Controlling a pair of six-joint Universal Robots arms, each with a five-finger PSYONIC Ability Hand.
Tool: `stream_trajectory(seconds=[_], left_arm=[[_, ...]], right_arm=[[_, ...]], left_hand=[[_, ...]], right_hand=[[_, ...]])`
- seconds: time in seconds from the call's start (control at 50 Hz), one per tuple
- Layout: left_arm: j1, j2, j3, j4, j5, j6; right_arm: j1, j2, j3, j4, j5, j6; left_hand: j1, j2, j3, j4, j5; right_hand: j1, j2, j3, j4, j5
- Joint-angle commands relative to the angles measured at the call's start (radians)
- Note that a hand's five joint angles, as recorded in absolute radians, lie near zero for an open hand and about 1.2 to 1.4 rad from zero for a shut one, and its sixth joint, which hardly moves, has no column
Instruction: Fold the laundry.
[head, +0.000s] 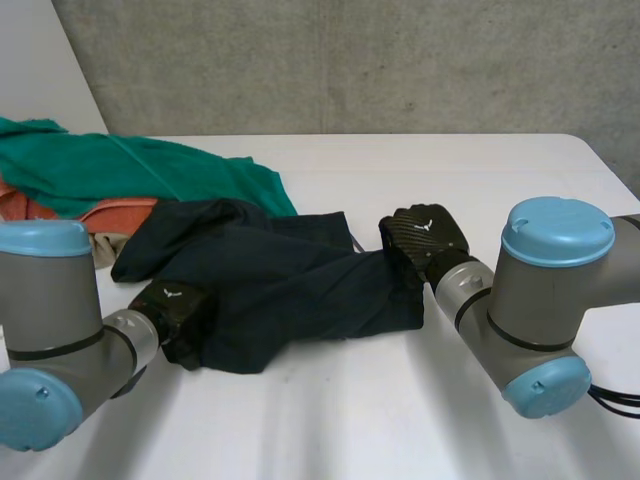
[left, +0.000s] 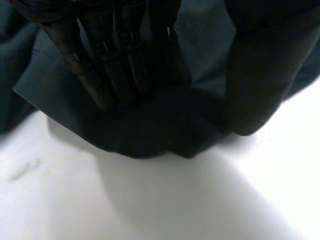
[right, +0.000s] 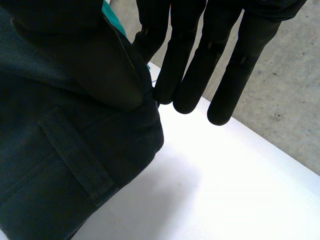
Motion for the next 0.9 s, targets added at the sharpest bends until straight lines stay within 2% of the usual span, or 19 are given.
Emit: stream_trajectory(seconds=[0.02,0.16,0.24,0.36,0.44,0.52,0.62,0.66,0.76,0.9], left_arm=[[-0.033,-0.035,0.017,0.064,-0.057,0.021],[-0.053,-0.041,0.022,0.094,-0.082,0.08],[-0.063,-0.033,0.019,0.142,-0.105,0.094],[-0.071,-0.024,0.026,0.174,-0.112,0.102],[-0.06,0.05,0.016,0.167,-0.04,0.091],[-0.071,0.212,0.023,0.084,0.026,0.065],[-0.08,0.431,0.109,-0.063,0.081,-0.059],[-0.083,0.504,0.17,-0.108,0.099,-0.116],[-0.086,0.585,0.316,-0.175,0.11,-0.196],[-0.105,0.52,0.48,-0.295,0.086,-0.226]], right_arm=[[0.001,-0.006,0.011,0.0,-0.008,0.0],[0.001,-0.012,0.013,0.0,-0.01,0.0],[0.003,-0.016,0.019,0.0,-0.008,-0.003],[-0.005,-0.049,0.034,-0.002,-0.008,-0.008],[-0.035,-0.104,0.042,0.015,-0.014,-0.059],[-0.075,-0.197,0.043,0.112,-0.03,-0.216],[-0.178,-0.392,0.034,0.289,-0.042,-0.463],[-0.189,-0.459,0.008,0.351,-0.047,-0.506],[-0.203,-0.564,-0.079,0.438,-0.05,-0.482],[-0.266,-0.602,-0.154,0.622,-0.108,-0.479]], left_hand=[[0.09,0.098,0.097,0.096,0.1],[0.14,0.148,0.146,0.146,0.149],[0.664,0.672,0.671,0.67,0.674],[0.674,0.682,0.681,0.68,0.684],[0.674,0.682,0.681,0.68,0.684],[0.674,0.682,0.681,0.68,0.684],[0.674,0.682,0.681,0.68,0.684],[0.674,0.682,0.681,0.68,0.684],[0.674,0.682,0.681,0.68,0.684],[0.674,0.682,0.681,0.68,0.684]], right_hand=[[0.256,0.205,0.201,0.197,0.204],[0.256,0.205,0.201,0.197,0.204],[0.256,0.205,0.201,0.197,0.204],[0.256,0.205,0.201,0.197,0.204],[0.256,0.205,0.201,0.197,0.204],[0.256,0.205,0.201,0.197,0.204],[0.256,0.205,0.201,0.197,0.204],[0.256,0.205,0.201,0.197,0.204],[0.256,0.205,0.201,0.197,0.204],[0.256,0.205,0.201,0.197,0.204]])
